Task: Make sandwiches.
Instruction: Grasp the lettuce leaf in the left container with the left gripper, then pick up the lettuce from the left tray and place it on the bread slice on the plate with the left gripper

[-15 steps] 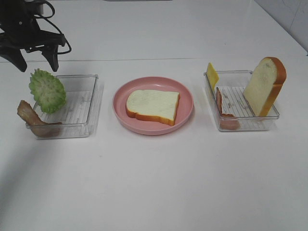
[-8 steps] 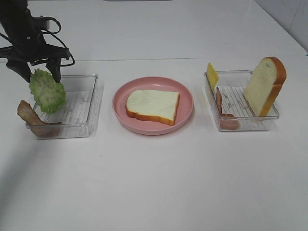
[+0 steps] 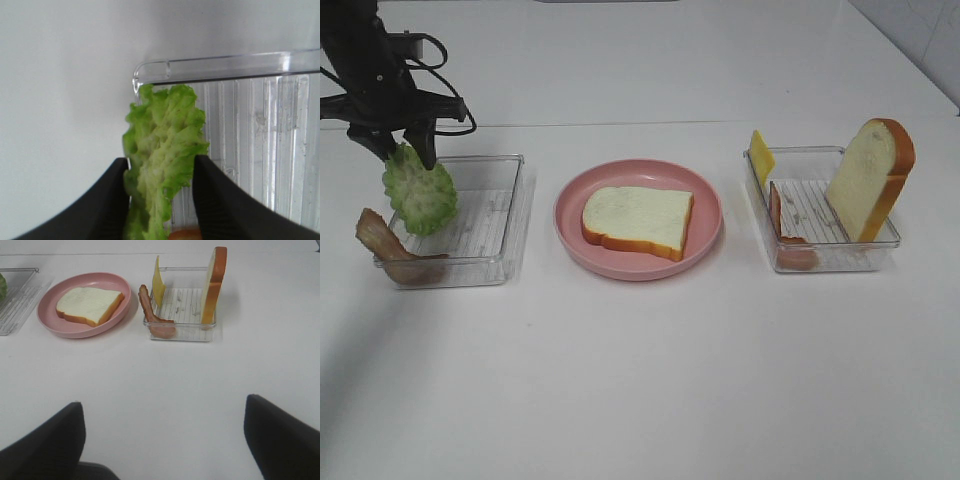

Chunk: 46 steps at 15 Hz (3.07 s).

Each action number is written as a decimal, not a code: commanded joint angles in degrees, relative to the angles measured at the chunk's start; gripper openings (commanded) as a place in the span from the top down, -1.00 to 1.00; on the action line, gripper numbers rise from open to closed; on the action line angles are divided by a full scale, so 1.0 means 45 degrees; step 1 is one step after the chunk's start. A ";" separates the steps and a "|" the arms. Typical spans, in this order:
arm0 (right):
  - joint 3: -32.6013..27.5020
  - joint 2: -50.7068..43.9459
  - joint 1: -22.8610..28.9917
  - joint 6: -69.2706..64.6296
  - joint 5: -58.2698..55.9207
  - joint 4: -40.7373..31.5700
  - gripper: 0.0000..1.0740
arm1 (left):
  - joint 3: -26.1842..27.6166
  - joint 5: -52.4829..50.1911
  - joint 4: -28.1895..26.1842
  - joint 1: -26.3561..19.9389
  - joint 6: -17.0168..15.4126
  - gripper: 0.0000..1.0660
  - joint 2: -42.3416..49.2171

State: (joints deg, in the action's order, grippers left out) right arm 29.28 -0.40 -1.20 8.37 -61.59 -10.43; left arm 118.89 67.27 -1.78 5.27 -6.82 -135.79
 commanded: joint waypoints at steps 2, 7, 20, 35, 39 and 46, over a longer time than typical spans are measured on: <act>-0.0064 -0.0140 0.0000 0.0115 0.0115 -0.0025 -0.50 | -0.0038 0.0166 0.0064 0.0000 -0.0025 0.65 0.0000; -0.0064 -0.0140 0.0000 0.0115 0.0115 -0.0025 -0.50 | -0.0038 0.0255 -0.0509 0.0000 0.0025 1.00 0.0013; -0.0064 -0.0140 0.0000 0.0115 0.0115 -0.0025 -0.50 | 0.2878 -0.0140 -0.8658 0.1324 0.2687 1.00 0.0025; -0.0064 -0.0140 0.0000 0.0115 0.0115 -0.0025 -0.50 | 0.2878 -0.0484 -0.6162 0.4596 0.2228 1.00 -0.1846; -0.0064 -0.0140 0.0000 0.0115 0.0115 -0.0025 -0.50 | 0.2878 -0.0471 -0.4329 0.4596 0.1515 1.00 -0.1961; -0.0064 -0.0140 0.0000 0.0115 0.0115 -0.0025 -0.50 | 0.2878 -0.0840 -0.3259 0.4596 0.1324 0.13 -0.1961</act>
State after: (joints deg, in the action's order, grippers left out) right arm 29.28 -0.40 -1.20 8.37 -61.59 -10.43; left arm 131.61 64.23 -16.39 25.84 -0.57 -144.56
